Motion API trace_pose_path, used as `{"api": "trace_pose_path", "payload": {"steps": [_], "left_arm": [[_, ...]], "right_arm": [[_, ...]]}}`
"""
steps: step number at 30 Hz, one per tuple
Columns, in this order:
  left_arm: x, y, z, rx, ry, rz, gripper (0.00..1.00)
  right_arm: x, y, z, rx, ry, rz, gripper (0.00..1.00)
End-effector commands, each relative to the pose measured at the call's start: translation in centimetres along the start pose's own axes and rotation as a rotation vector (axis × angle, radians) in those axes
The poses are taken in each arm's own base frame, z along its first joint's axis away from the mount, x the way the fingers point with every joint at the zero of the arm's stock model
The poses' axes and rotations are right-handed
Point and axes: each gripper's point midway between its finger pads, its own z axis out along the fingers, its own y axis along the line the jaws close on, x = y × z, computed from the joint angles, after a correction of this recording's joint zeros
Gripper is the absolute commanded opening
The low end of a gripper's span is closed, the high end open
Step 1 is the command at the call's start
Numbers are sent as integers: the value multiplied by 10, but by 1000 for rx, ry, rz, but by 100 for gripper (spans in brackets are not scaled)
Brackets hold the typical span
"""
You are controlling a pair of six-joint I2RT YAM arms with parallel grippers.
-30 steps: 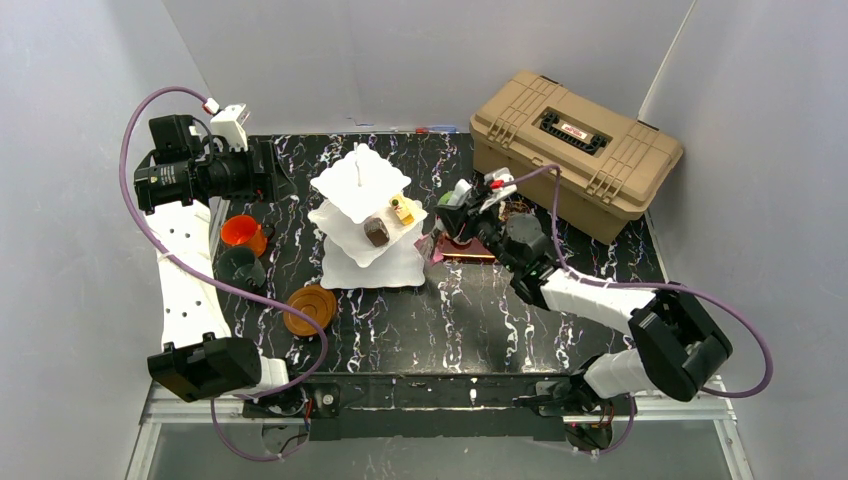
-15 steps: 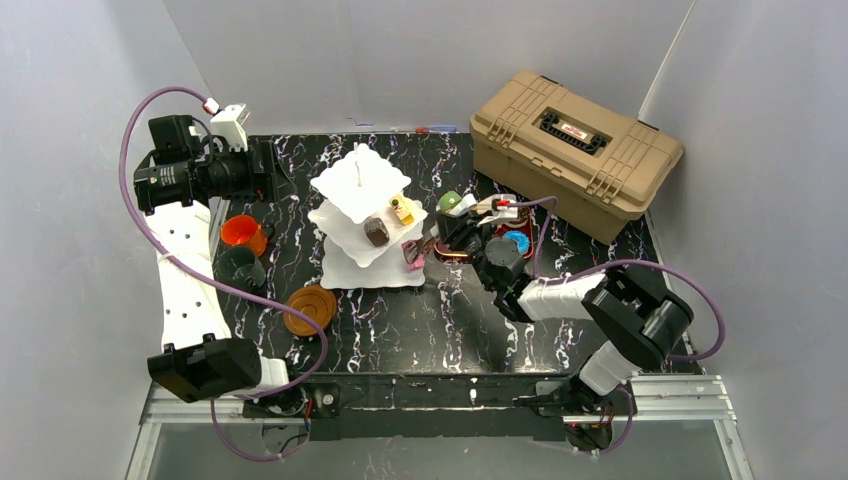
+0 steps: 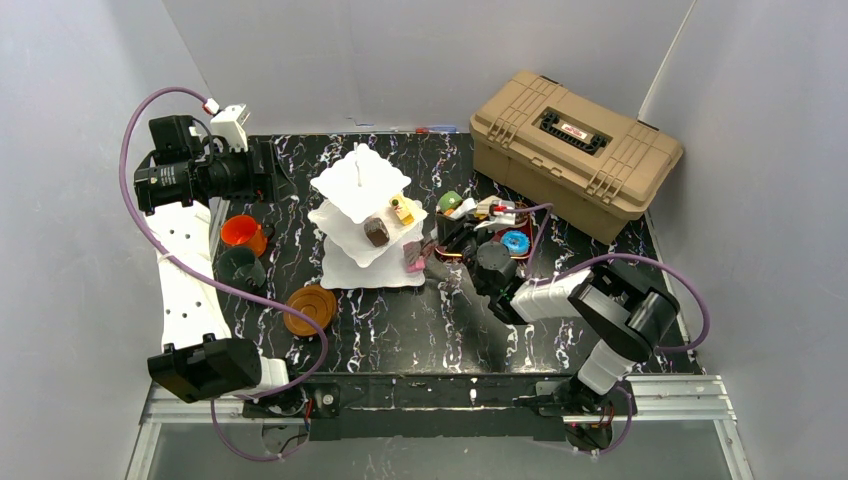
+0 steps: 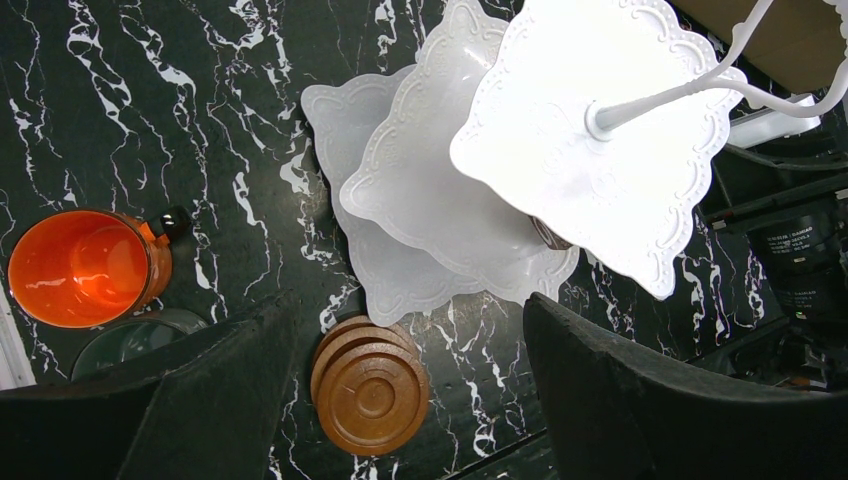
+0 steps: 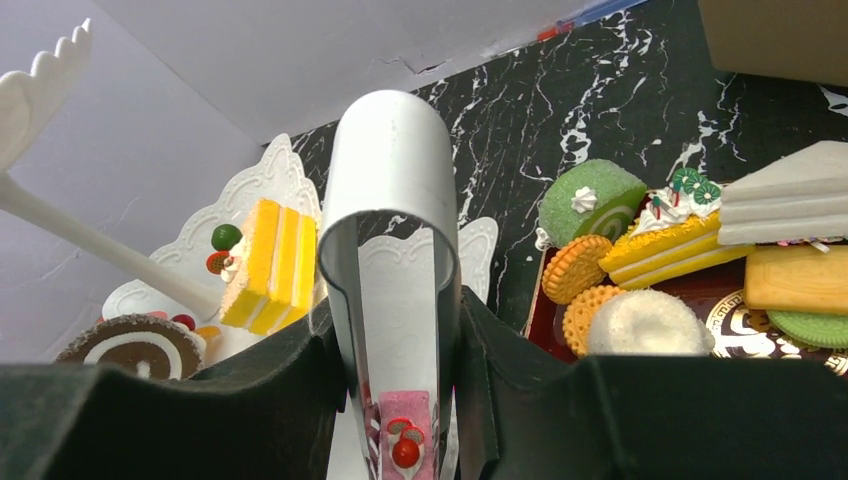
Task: Serve the afternoon tea
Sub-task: Place the desert on the desert table.
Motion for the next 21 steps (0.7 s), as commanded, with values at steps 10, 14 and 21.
{"api": "trace_pose_path", "payload": {"steps": [10, 14, 21], "left_arm": [[-5, -8, -10, 5, -35, 30, 80], [-6, -9, -11, 8, -37, 32, 80], [-6, -10, -10, 13, -37, 28, 80]], "right_arm": [[-48, 32, 6, -69, -142, 61, 52], [-64, 32, -1, -65, -174, 40, 51], [-94, 19, -8, -38, -211, 8, 51]]}}
